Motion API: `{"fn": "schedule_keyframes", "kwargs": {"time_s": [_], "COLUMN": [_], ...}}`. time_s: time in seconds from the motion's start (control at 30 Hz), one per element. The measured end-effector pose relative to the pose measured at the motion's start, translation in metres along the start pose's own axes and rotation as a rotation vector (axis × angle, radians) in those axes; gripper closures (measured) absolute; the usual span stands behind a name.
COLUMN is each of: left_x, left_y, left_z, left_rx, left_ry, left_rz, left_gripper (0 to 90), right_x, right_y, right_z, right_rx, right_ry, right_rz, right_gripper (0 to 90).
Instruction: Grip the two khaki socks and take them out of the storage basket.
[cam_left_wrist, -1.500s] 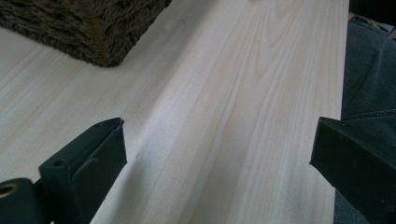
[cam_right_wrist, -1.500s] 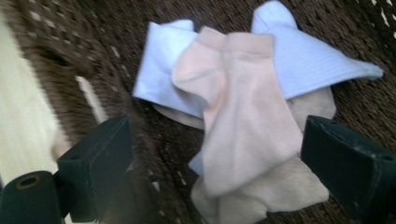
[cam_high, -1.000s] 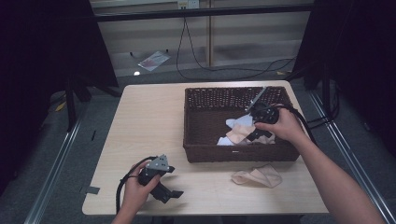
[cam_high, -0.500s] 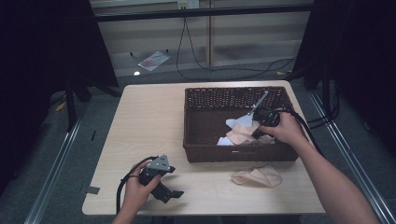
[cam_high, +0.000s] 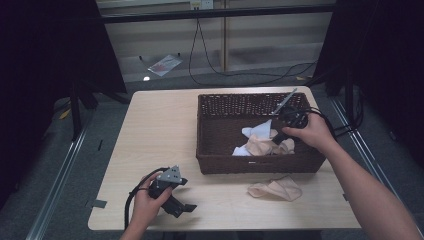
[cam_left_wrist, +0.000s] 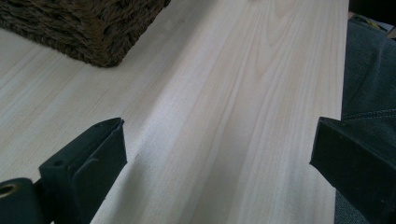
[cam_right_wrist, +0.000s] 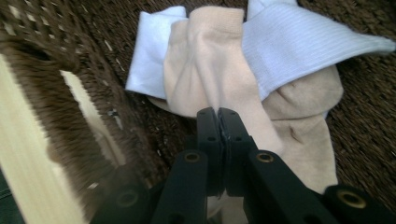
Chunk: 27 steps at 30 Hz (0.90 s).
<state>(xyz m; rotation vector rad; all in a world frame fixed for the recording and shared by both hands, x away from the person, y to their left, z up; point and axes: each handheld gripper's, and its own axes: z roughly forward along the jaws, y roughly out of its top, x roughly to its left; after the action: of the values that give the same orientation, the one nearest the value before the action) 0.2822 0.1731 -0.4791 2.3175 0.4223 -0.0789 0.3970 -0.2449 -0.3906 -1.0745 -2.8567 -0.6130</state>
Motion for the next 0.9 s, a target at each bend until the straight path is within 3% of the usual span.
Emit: {"fn": "schedule_keyframes", "kwargs": {"time_s": [0.17,0.43,0.53,0.9], "left_x": [-0.001,0.0,0.0,0.0], "left_y": [0.001,0.001,0.001,0.0], "left_z": [-0.001,0.0,0.0,0.0], "left_rx": [-0.007,-0.007,-0.013,-0.012], "left_ry": [0.009,0.004,0.003,0.003], "left_rz": [0.001,0.002,0.004,0.0], "left_gripper": [3.3,3.4,3.4,3.4], "right_x": [0.003,0.006,0.007,0.012], "right_y": [0.001,0.004,0.007,0.012], "right_z": [-0.016,-0.041,-0.049,-0.069], "right_rx": [0.015,-0.006,-0.007,-0.019], "right_ry": [0.0,0.009,0.005,0.01], "right_rz": [-0.005,0.002,-0.02,-0.031], "right_gripper": [89.0,88.9,89.0,89.0]}}
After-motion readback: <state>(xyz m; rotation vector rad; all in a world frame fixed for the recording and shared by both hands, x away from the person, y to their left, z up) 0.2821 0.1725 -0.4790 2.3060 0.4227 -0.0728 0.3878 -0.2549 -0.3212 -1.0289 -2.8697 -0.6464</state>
